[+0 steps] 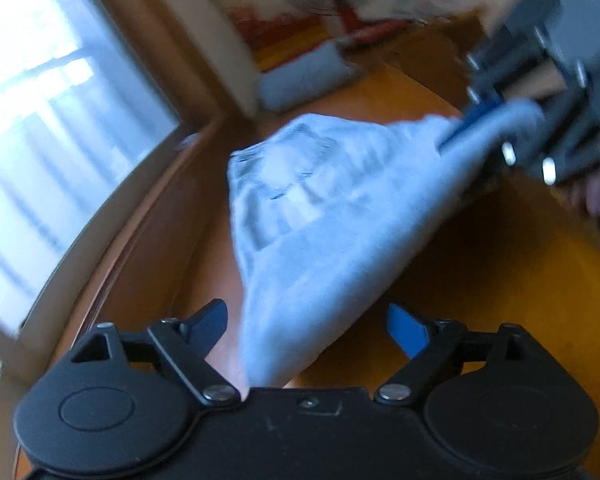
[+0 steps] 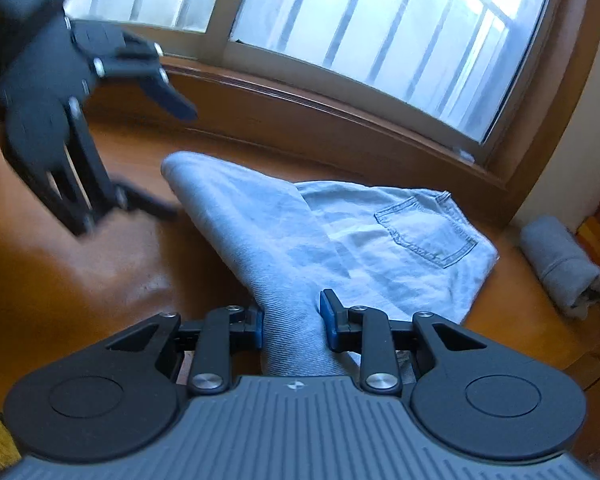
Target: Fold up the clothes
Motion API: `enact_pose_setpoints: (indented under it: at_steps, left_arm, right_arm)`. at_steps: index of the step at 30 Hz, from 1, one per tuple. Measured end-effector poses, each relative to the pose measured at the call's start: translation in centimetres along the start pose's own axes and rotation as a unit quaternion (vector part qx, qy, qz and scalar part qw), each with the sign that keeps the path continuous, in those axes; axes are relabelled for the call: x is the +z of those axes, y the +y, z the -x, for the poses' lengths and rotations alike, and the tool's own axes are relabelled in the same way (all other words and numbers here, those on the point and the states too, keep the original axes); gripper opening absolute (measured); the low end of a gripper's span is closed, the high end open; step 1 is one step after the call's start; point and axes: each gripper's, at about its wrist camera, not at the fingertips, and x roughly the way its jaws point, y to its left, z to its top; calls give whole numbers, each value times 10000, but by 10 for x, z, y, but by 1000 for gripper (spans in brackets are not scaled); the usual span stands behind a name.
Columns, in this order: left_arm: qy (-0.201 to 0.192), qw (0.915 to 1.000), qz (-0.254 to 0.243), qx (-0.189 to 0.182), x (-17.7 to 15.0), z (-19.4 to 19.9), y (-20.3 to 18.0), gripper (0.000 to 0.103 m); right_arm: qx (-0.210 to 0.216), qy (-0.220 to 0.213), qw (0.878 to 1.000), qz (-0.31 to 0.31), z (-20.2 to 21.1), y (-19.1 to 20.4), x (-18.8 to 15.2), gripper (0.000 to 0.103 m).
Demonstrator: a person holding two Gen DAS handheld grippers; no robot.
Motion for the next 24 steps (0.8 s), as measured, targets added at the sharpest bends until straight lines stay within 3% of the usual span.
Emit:
enact_pose_setpoints:
  at_steps: [1, 2, 5, 7, 9, 12, 21, 22, 23, 24]
  left_arm:
    - [2, 9999, -112, -40, 0, -8, -2, 43]
    - [68, 9999, -105, -58, 1, -15, -1, 28]
    - [179, 9990, 227, -341, 4, -23, 11, 23]
    - [224, 9989, 253, -321, 4, -22, 12, 23]
    - [359, 9988, 202, -267, 3, -23, 9, 23]
    - [432, 9986, 168, -245, 2, -22, 7, 23]
    - [589, 9965, 498, -334, 11, -23, 11, 23]
    - [604, 9964, 488, -332, 11, -21, 11, 23]
    - [620, 9964, 478, -331, 11, -20, 11, 23]
    - [642, 9963, 469, -334, 11, -18, 10, 23]
  right_arm:
    - [7, -18, 10000, -79, 1, -2, 2, 29]
    - [-4, -34, 9999, -106, 2, -4, 3, 29]
    - [-75, -36, 9999, -84, 6, -5, 5, 31]
    - [-96, -6, 9999, -67, 10, -3, 2, 41]
    - [-113, -32, 9999, 7, 18, 1, -3, 68]
    - [-221, -92, 9992, 326, 31, 12, -16, 76]
    - [-1073, -309, 9840, 1385, 2, 50, -36, 73]
    - [-1169, -336, 9812, 1498, -3, 52, -38, 66]
    - [-1265, -363, 9781, 1610, -8, 55, -39, 42]
    - [-1085, -287, 9834, 1424, -9, 53, -36, 32]
